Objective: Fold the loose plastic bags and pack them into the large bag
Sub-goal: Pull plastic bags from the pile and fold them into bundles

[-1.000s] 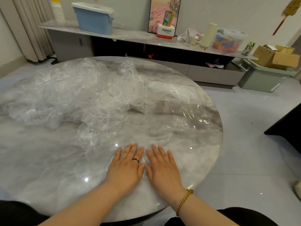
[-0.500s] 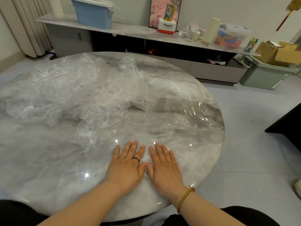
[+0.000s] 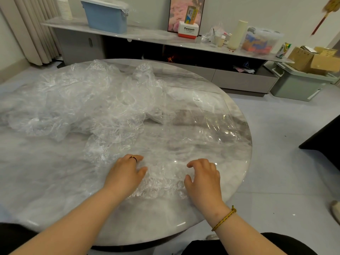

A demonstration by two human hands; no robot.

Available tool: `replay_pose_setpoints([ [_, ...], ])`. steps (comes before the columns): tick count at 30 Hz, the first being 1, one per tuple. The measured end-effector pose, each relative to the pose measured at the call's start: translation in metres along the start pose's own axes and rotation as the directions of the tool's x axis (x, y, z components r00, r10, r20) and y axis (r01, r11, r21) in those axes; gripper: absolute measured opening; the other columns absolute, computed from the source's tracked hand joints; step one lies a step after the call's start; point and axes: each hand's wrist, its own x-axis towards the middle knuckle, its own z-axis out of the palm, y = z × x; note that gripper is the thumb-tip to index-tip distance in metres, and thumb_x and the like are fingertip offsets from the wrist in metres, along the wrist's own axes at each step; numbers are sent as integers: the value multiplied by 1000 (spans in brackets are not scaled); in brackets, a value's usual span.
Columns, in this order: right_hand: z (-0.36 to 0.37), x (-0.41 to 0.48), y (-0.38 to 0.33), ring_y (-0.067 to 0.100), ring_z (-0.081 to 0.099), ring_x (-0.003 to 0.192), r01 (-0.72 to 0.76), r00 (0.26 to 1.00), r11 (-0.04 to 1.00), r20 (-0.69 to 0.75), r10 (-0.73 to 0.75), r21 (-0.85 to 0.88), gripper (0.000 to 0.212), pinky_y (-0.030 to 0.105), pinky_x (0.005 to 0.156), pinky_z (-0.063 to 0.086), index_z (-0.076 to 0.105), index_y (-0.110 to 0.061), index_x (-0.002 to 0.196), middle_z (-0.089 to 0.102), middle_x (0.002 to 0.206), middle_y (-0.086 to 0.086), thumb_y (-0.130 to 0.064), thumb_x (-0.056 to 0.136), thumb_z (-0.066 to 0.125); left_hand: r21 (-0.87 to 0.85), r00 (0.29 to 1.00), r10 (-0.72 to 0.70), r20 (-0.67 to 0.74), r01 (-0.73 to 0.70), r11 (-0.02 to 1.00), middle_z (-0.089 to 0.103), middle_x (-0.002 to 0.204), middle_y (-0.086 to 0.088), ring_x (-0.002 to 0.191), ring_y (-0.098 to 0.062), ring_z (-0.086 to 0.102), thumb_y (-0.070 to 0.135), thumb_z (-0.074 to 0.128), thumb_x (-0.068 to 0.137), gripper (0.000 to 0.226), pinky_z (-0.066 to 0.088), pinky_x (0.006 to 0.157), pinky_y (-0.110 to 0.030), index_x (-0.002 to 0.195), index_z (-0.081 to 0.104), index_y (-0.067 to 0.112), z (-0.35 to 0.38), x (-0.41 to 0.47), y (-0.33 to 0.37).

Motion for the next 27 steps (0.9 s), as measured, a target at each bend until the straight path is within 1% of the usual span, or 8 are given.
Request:
replay_pose_setpoints([
  [3,4,-9,-15,14,49,74,265,962,964,-80,-263,21,15,19,67,36,53,-21,80,59,74,0,-19,65,52,70,993,-45,111,38,997,49,126,3,111,-14,51,31,53,90,43,40,88,-23,131,43,20,-9,2,-4],
  [8,24,-38,-46,16,50,79,624,768,776,109,-631,90,22,24,69,40,54,-15,84,64,89,2,-28,70,43,110,980,-91,176,72,991,50,82,9,81,-13,51,27,62,84,29,37,64,-22,110,51,19,-10,4,-5],
  [11,28,-42,-47,11,56,71,654,729,752,193,-656,88,28,19,59,44,47,-20,87,63,85,-6,-40,70,39,100,976,-84,201,65,993,45,73,12,80,-12,51,26,64,82,22,38,61,-21,98,51,20,-12,5,-9],
  [15,32,-40,-48,7,56,59,608,779,794,174,-602,24,25,17,47,39,64,-26,65,59,66,-11,-30,70,40,129,975,-17,221,-11,992,45,74,14,76,-9,50,33,62,82,23,35,58,-18,93,43,26,-17,2,-13],
  [19,28,-37,-47,8,57,59,471,830,856,221,-512,213,24,19,46,44,66,-20,69,62,67,-8,-25,72,43,-54,974,208,89,-204,978,44,86,24,85,-1,47,40,50,90,25,35,71,-12,111,55,27,-20,1,-14],
  [21,20,-33,-46,10,56,66,250,887,870,259,-381,425,27,18,59,43,67,-12,79,66,75,0,-26,75,44,-218,939,342,36,-327,920,44,95,34,97,9,43,57,39,82,43,30,83,-2,108,60,30,-23,-2,-9],
  [24,6,-26,-45,4,55,66,-157,905,714,389,-172,682,11,16,66,44,61,-15,74,63,71,-5,-15,82,52,-463,938,315,146,-216,860,48,104,32,99,24,42,56,37,86,29,29,87,3,95,58,39,-21,-8,-4],
  [27,-5,-14,-41,3,57,57,-399,884,545,467,16,737,34,19,59,47,52,-17,63,58,53,-11,7,86,47,-622,936,270,224,-76,779,59,104,23,92,23,50,80,32,74,55,32,80,5,96,58,37,-10,-11,-8],
])
